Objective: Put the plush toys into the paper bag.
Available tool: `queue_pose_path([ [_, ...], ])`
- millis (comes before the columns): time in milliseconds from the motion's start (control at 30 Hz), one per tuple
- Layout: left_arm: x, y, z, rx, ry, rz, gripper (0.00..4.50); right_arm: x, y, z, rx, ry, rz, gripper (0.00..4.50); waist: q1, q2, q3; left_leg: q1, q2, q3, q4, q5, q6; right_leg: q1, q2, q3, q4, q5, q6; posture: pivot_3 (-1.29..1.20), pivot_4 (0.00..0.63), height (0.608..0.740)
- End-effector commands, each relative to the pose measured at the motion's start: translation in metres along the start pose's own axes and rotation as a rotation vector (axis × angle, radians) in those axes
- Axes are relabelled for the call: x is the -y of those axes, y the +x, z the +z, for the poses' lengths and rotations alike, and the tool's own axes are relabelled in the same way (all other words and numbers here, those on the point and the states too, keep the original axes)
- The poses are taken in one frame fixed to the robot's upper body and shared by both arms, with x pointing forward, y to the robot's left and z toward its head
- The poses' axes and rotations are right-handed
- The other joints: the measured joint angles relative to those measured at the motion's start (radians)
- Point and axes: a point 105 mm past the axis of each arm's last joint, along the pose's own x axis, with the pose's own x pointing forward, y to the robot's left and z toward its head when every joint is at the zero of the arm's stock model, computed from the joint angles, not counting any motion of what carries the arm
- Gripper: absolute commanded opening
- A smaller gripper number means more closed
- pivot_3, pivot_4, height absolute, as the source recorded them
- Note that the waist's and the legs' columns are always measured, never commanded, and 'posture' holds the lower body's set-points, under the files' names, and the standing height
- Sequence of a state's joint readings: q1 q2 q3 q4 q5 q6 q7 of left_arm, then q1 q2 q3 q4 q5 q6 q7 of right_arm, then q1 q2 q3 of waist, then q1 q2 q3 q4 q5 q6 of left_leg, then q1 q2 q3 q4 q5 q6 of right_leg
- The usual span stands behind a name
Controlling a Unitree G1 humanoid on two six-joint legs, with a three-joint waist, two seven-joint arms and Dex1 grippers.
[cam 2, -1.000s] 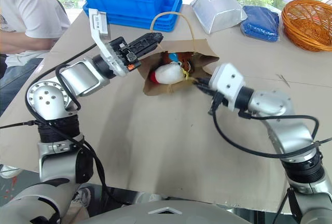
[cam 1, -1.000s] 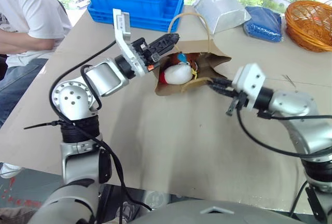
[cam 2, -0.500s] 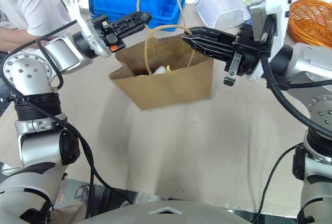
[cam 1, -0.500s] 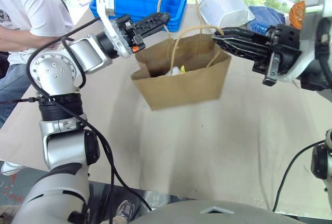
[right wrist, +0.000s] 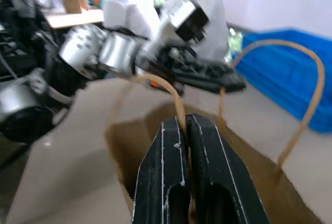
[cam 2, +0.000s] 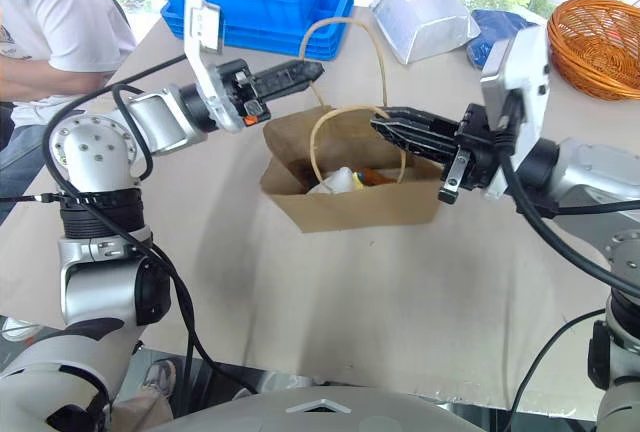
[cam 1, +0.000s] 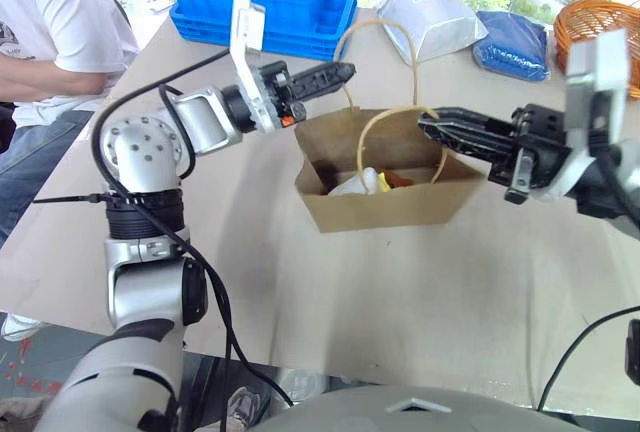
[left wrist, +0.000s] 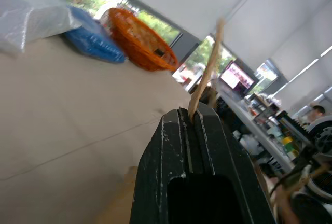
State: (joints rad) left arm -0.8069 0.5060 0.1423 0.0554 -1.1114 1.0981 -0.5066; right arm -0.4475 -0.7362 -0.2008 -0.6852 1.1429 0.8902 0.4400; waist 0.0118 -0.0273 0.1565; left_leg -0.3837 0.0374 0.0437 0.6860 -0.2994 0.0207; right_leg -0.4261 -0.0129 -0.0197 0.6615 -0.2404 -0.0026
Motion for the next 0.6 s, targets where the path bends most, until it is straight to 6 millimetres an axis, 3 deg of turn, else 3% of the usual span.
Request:
queue_pose_path([
  [33, 0.002, 0.000, -0.004, -0.004, 0.107, 0.016, 0.00, 0.015, -0.002, -0.005, 0.002, -0.046, -0.088, 0.02, 0.000, 0.000, 0.000, 0.000, 0.000, 0.000, 0.000, 0.000, 0.000, 0.000, 0.000, 0.000, 0.000, 0.000, 0.000, 0.00, 0.150, 0.740],
  [133, 0.002, -0.012, 0.004, 0.039, 0.117, -0.019, 1.10, 0.018, -0.002, -0.009, 0.007, -0.038, -0.105, 0.00, -0.001, 0.000, 0.000, 0.001, 0.000, 0.001, 0.000, 0.000, 0.000, 0.000, 0.001, 0.001, 0.000, 0.000, 0.000, 0.00, 0.150, 0.740],
  [267, -0.003, -0.041, 0.003, -0.065, 0.210, -0.015, 3.20, 0.018, -0.002, -0.011, 0.010, -0.041, -0.099, 0.00, -0.007, 0.000, 0.000, 0.001, 0.001, 0.002, 0.000, 0.000, 0.000, -0.001, 0.003, 0.003, 0.001, 0.000, 0.000, 0.00, 0.150, 0.740],
  [367, 0.000, -0.058, 0.007, -0.107, 0.244, -0.049, 4.46, 0.019, -0.001, -0.012, 0.007, -0.042, -0.098, 0.00, -0.013, 0.000, 0.000, 0.001, 0.001, 0.002, -0.001, 0.000, 0.000, -0.002, 0.003, 0.003, 0.001, 0.000, 0.000, 0.00, 0.150, 0.740],
  [600, 0.006, -0.087, -0.006, -0.285, 0.340, -0.118, 4.46, 0.021, 0.004, -0.010, 0.004, -0.054, -0.086, 0.00, -0.003, 0.000, 0.000, 0.000, 0.001, 0.004, -0.001, -0.001, 0.002, -0.004, 0.003, 0.005, 0.000, 0.000, 0.000, 0.00, 0.150, 0.740],
])
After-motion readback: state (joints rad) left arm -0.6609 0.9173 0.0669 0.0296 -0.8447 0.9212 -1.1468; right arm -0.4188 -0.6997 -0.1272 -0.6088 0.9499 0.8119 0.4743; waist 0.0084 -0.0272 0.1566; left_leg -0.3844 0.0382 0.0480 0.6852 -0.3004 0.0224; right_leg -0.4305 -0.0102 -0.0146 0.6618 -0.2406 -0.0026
